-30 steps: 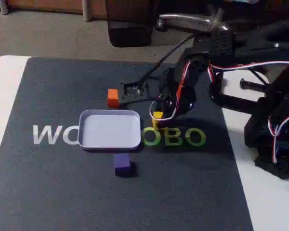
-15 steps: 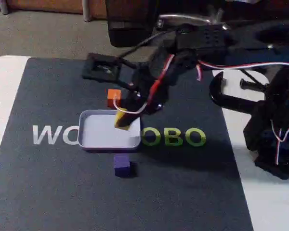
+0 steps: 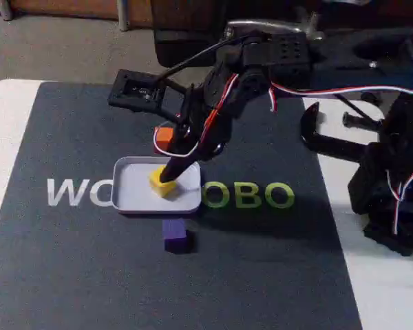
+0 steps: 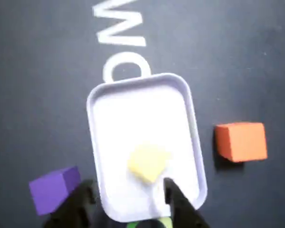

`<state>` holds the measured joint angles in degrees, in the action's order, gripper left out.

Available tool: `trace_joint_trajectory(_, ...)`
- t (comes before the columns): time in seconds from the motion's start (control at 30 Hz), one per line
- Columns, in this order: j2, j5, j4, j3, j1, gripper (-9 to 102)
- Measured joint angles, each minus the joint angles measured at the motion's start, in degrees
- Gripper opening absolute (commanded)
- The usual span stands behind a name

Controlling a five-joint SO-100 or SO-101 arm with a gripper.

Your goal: Move blocks one by one until all three blocks are in the tray.

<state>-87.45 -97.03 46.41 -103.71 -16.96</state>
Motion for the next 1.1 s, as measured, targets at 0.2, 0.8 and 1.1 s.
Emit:
trace_joint_trajectory(0.2, 0.00, -7.29, 0.00, 0.00, 2.02, 18)
trace_joint_trajectory(0.8, -1.58, -13.97, -0.09, -4.48, 9.40, 18)
trace_joint_trajectory(1.1, -5.01, -18.46, -1.49, -11.51, 9.32, 18)
